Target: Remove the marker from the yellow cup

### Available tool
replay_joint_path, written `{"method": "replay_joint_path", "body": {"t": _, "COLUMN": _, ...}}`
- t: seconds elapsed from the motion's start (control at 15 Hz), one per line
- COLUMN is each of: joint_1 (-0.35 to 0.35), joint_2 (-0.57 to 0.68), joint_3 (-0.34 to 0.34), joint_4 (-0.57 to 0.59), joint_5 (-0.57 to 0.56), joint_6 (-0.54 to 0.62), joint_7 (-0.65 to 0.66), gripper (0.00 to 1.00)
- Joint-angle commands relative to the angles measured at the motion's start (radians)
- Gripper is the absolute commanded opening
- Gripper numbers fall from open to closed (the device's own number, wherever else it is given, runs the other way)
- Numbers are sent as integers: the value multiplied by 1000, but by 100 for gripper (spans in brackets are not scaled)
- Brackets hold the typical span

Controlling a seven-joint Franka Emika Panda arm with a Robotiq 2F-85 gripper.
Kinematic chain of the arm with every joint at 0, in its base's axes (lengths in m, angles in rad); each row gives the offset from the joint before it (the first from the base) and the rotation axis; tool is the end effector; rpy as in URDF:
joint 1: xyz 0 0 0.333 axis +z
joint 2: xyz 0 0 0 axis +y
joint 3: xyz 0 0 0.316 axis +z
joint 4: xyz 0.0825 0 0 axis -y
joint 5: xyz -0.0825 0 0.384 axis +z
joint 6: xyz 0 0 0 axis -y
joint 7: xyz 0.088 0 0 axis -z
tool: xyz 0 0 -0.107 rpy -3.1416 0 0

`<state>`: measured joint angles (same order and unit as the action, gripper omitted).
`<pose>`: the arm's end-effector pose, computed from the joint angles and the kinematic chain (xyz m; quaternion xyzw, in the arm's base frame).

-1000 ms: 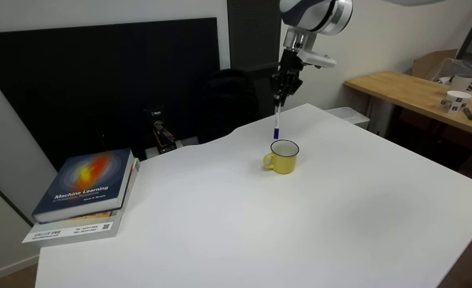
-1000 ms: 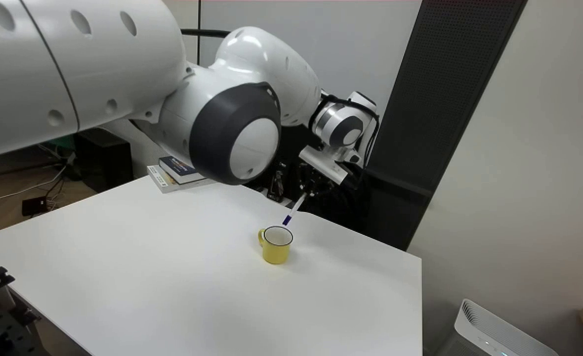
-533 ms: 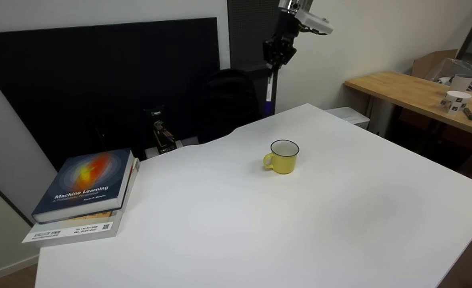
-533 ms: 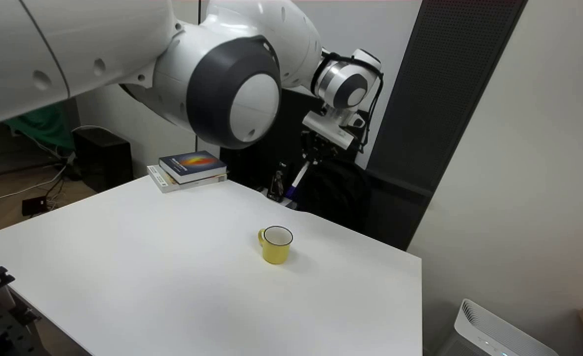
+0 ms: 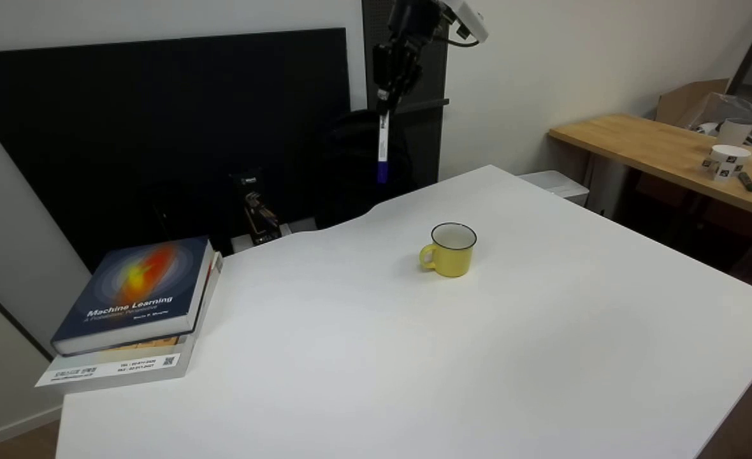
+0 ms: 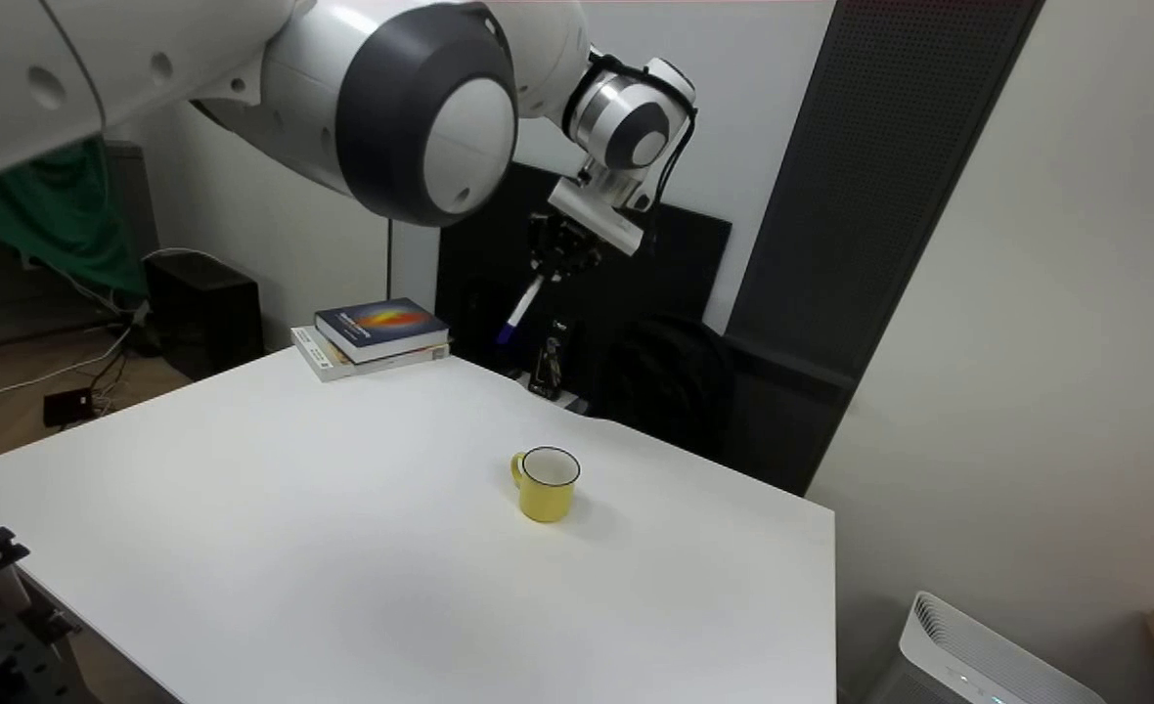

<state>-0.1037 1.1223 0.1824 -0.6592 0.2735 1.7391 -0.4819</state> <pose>0.7981 0.0115 0.2985 -0.9561 -0.1985 -0.0346 0.2128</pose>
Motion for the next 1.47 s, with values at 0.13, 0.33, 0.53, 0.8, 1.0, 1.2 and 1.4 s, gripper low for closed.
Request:
{"method": "replay_joint_path", "body": {"t": 0.13, "joint_1": -32, "joint_2": -144, "joint_3": 59, "joint_4": -303, "joint_5": 67, "joint_6": -143, "joint_7": -38, "gripper": 5}}
{"method": "replay_joint_path", "body": {"t": 0.33, "joint_1": -44, "joint_2": -173, "joint_3": 60, "joint_4": -444, "joint_5": 86, "joint_6": -171, "joint_7": -53, "gripper": 5}}
{"method": "replay_joint_path", "body": {"t": 0.53, "joint_1": -64, "joint_2": -187, "joint_3": 57, "joint_4": -582, "joint_5": 111, "joint_6": -142, "joint_7": -112, "gripper": 5}}
{"method": "replay_joint_path", "body": {"t": 0.8, "joint_1": -74, "joint_2": -179, "joint_3": 39, "joint_4": -715, "joint_5": 125, "joint_6": -67, "joint_7": -174, "gripper": 5}}
{"method": "replay_joint_path", "body": {"t": 1.0, "joint_1": -66, "joint_2": -188, "joint_3": 27, "joint_4": -819, "joint_5": 116, "joint_6": 59, "joint_7": -189, "gripper": 5}}
{"method": "replay_joint_path", "body": {"t": 1.2, "joint_1": -64, "joint_2": -191, "joint_3": 29, "joint_4": -906, "joint_5": 111, "joint_6": 158, "joint_7": -197, "gripper": 5}}
{"method": "replay_joint_path", "body": {"t": 1.4, "joint_1": -69, "joint_2": -187, "joint_3": 32, "joint_4": -972, "joint_5": 111, "joint_6": 225, "joint_7": -191, "gripper": 5}}
